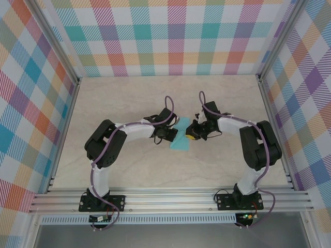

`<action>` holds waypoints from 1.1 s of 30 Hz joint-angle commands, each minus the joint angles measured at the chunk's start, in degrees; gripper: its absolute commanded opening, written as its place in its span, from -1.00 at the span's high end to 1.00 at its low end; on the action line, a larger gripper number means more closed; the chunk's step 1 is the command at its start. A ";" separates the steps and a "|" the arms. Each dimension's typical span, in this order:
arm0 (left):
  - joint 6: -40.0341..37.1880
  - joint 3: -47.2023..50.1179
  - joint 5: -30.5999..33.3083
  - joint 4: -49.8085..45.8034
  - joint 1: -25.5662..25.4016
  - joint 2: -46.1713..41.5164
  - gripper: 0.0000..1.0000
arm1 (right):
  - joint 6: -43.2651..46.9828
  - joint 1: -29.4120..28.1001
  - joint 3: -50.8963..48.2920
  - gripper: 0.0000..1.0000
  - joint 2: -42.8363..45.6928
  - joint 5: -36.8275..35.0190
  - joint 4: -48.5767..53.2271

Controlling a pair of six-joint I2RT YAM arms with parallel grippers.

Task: Fold a paper plane with a square sheet of paper (fold left side to right side)
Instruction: Fold the triangle a second time at the center of the table.

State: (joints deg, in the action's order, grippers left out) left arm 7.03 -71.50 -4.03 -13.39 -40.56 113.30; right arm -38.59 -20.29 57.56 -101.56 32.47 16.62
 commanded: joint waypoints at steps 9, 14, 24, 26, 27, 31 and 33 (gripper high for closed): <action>0.35 0.98 -1.68 -0.50 0.44 0.88 1.00 | -4.65 -2.50 7.55 0.82 -7.74 2.17 -4.11; 0.18 0.75 -1.60 -0.73 0.31 1.05 1.00 | -4.62 -3.34 8.09 0.82 -9.34 1.54 -3.38; -0.08 0.41 -1.24 -1.20 0.19 1.23 1.00 | -1.51 -3.55 8.18 0.81 -11.08 -2.13 1.11; -0.09 0.31 -1.24 -1.21 0.14 1.27 1.00 | -0.93 -3.59 8.18 0.81 -11.28 -2.58 1.85; -0.08 0.35 -1.22 -1.27 0.17 1.31 1.00 | -0.54 -3.52 8.20 0.81 -11.45 -2.83 2.20; -0.08 0.07 -1.16 -1.46 0.11 1.47 1.00 | -0.01 -3.52 7.84 0.81 -11.79 -3.87 2.80; -0.08 0.07 -1.07 -1.40 0.05 1.58 1.00 | 0.26 -3.52 7.66 0.81 -11.95 -4.30 3.06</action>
State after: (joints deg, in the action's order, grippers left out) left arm 7.03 -71.48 -4.03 -13.39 -40.58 113.32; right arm -40.03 -23.49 64.53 -112.07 30.06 16.88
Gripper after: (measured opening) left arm 0.036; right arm 0.095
